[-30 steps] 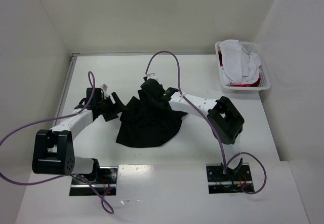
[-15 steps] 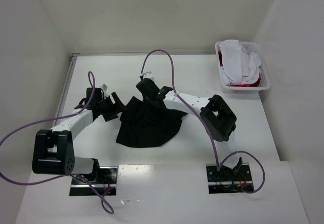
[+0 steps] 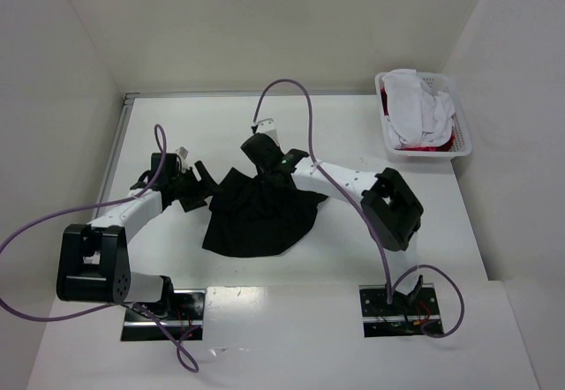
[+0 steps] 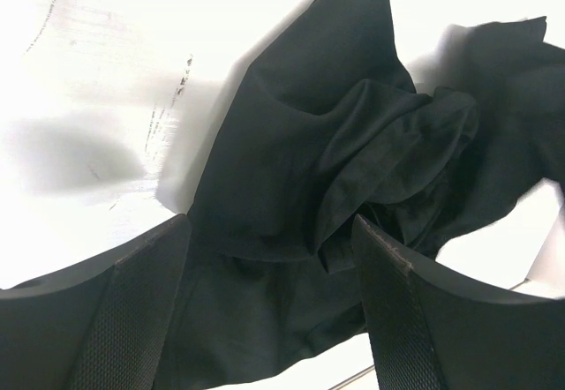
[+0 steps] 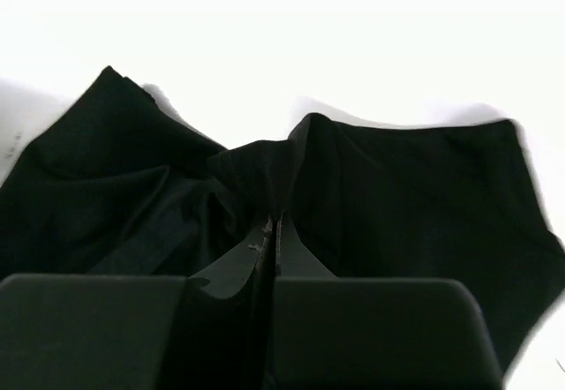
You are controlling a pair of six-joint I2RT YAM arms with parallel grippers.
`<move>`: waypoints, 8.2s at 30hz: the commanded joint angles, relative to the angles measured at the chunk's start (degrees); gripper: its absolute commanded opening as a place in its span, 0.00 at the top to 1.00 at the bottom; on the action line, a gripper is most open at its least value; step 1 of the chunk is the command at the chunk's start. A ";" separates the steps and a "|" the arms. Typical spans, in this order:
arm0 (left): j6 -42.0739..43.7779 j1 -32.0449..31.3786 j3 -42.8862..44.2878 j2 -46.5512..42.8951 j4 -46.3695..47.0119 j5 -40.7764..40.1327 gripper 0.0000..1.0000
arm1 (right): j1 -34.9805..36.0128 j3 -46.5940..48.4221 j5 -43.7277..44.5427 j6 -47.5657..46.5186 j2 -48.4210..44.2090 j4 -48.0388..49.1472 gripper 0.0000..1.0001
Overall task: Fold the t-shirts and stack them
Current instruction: Flatten out the tshirt
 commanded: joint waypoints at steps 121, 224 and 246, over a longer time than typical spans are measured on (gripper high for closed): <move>-24.15 -20.01 -20.46 -28.77 -10.21 -19.59 0.68 | -18.73 -31.89 7.14 19.13 -53.35 -6.66 0.99; 5.47 2.84 67.09 27.41 -3.97 -20.21 1.00 | -34.47 28.55 -8.07 6.66 -4.68 12.14 1.00; 7.50 0.64 51.51 -33.17 -21.99 -24.50 1.00 | -25.06 -9.58 -11.85 13.42 -74.71 5.13 1.00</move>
